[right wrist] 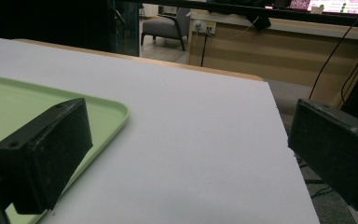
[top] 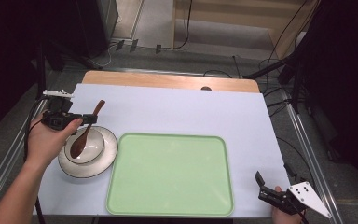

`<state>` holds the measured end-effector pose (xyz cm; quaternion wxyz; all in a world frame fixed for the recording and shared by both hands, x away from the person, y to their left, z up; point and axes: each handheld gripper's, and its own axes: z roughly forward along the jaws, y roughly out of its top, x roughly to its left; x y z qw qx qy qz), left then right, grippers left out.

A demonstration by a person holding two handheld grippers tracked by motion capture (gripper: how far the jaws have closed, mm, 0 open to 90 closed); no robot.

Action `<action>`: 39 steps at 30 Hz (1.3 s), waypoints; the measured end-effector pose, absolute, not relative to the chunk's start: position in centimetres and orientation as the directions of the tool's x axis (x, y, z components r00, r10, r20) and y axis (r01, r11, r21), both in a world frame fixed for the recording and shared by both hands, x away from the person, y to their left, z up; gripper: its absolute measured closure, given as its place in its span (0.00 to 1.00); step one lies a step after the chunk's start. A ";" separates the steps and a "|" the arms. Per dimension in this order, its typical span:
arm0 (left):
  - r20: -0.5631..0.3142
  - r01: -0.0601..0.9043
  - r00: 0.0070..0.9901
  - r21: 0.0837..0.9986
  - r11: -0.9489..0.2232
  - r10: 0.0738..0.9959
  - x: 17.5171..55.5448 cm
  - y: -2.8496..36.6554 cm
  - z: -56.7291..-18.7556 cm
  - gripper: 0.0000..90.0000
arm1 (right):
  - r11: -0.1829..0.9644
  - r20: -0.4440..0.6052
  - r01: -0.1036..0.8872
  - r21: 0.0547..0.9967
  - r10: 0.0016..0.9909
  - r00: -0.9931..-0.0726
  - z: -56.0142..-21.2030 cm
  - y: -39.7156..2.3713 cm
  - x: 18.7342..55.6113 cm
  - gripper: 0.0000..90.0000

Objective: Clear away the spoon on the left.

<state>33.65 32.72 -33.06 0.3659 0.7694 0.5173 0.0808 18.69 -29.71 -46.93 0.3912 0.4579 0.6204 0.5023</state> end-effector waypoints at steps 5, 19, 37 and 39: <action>-0.255 0.742 0.454 0.639 -0.204 0.854 33.6 32.3 -32.9 0.95 | 0.076 -0.026 0.174 0.982 0.961 -0.275 -46.9 -29.7 18.7 0.00; -0.263 0.741 0.471 0.636 -0.215 0.842 33.3 31.0 -32.6 0.95 | 0.076 -0.026 0.170 0.982 0.961 -0.276 -46.9 -29.7 18.7 0.00; -0.274 0.735 0.491 0.639 -0.225 0.827 32.5 28.6 -32.6 0.95 | 0.074 -0.024 0.172 0.982 0.961 -0.276 -46.9 -29.7 18.7 0.00; -0.269 0.731 0.498 0.642 -0.232 0.825 32.4 28.3 -32.6 0.95 | 0.074 -0.025 0.169 0.983 0.961 -0.276 -46.9 -29.7 18.6 0.00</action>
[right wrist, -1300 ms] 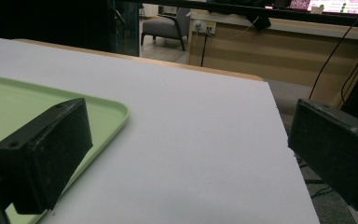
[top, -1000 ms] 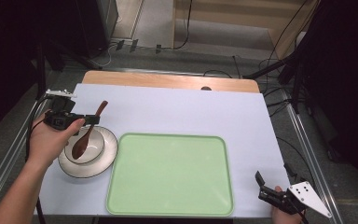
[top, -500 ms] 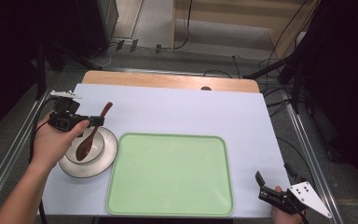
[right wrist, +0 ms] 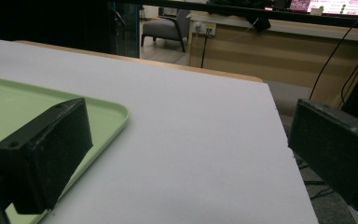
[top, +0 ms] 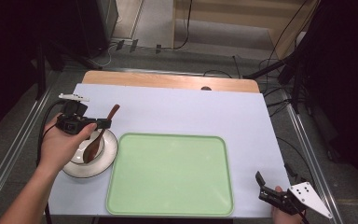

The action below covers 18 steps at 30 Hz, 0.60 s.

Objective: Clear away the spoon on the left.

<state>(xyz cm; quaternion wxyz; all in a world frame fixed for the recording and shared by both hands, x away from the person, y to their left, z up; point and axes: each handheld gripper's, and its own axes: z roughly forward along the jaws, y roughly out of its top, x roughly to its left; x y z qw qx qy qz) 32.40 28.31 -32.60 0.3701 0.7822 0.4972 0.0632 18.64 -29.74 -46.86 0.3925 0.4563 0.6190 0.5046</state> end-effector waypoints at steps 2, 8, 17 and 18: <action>-0.261 0.729 0.494 0.644 -0.232 0.829 32.3 28.1 -32.6 0.96 | 0.074 -0.023 0.175 0.982 0.961 -0.275 -46.9 -29.7 18.7 0.00; -0.271 0.726 0.512 0.643 -0.242 0.815 32.2 27.2 -32.8 0.95 | 0.077 -0.027 0.170 0.982 0.961 -0.276 -46.9 -29.8 18.7 0.00; -0.289 0.736 0.515 0.632 -0.243 0.807 32.0 26.1 -34.1 0.95 | 0.070 -0.021 0.173 0.982 0.962 -0.272 -46.8 -29.8 18.6 0.00; -0.287 0.738 0.514 0.629 -0.246 0.809 31.9 26.0 -34.1 0.95 | 0.074 -0.025 0.171 0.982 0.961 -0.274 -46.8 -29.8 18.6 0.00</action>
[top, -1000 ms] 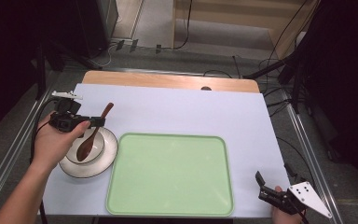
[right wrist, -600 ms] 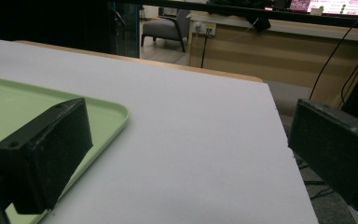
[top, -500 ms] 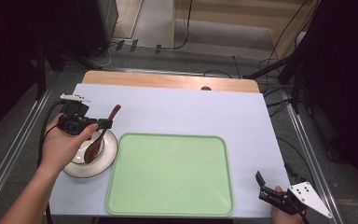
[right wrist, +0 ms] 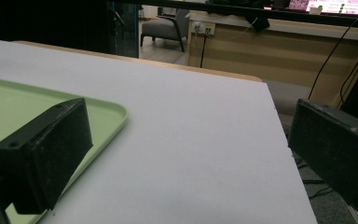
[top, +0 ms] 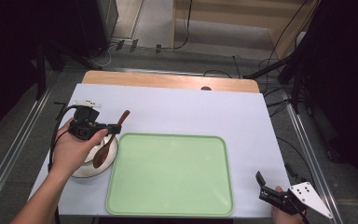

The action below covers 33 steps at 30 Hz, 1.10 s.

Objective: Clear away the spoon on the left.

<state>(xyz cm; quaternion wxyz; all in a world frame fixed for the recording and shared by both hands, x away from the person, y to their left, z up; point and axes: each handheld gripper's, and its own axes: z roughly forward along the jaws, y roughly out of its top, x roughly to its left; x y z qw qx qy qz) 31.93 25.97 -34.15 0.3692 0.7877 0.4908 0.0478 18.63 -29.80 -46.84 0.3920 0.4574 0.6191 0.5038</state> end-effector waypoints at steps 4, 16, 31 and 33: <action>-0.294 0.741 0.518 0.624 -0.250 0.803 31.9 25.7 -34.5 0.95 | 0.077 -0.027 0.172 0.982 0.961 -0.276 -46.8 -29.8 18.6 0.00; -0.320 0.749 0.529 0.611 -0.255 0.786 31.5 24.7 -36.0 0.95 | 0.075 -0.025 0.172 0.982 0.962 -0.273 -46.8 -29.8 18.7 0.00; -0.334 0.773 0.525 0.572 -0.274 0.783 31.4 22.9 -38.3 0.95 | 0.074 -0.024 0.173 0.982 0.961 -0.277 -46.9 -29.8 18.7 0.00; -0.335 0.775 0.522 0.569 -0.273 0.784 31.4 22.9 -38.5 0.95 | 0.075 -0.024 0.173 0.982 0.960 -0.278 -46.9 -29.8 18.7 0.00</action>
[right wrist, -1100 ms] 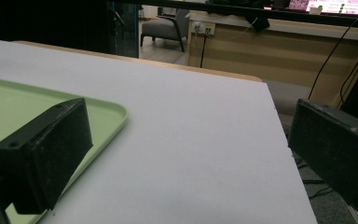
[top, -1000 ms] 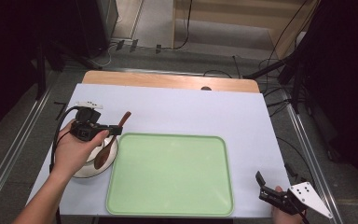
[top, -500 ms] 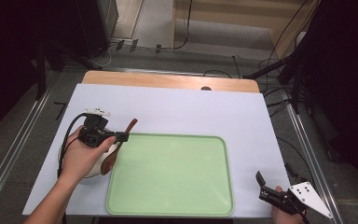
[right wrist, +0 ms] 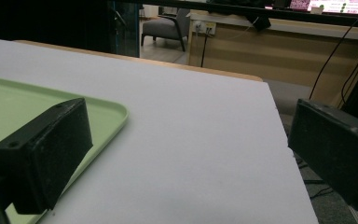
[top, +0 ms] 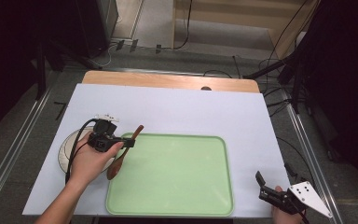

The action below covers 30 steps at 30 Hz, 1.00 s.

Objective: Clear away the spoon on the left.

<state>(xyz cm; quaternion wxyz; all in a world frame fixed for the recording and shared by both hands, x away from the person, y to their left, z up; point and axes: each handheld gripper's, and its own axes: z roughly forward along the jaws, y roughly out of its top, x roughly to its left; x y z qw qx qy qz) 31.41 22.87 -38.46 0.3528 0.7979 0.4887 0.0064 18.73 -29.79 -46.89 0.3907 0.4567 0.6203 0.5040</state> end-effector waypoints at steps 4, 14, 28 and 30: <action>-0.343 0.784 0.517 0.558 -0.273 0.784 31.4 22.5 -39.0 0.95 | 0.074 -0.023 0.173 0.982 0.960 -0.281 -46.9 -29.8 18.8 0.00; -0.342 0.802 0.507 0.523 -0.288 0.791 31.7 21.4 -40.2 0.95 | 0.066 -0.015 0.172 0.983 0.959 -0.282 -46.9 -30.0 18.8 0.00; -0.339 0.833 0.472 0.475 -0.286 0.814 32.4 21.4 -41.3 0.95 | 0.066 -0.016 0.170 0.983 0.959 -0.283 -46.8 -30.0 18.8 0.00; -0.335 0.836 0.466 0.471 -0.283 0.819 32.5 21.3 -41.4 0.95 | 0.065 -0.014 0.172 0.983 0.960 -0.281 -46.8 -30.1 18.8 0.00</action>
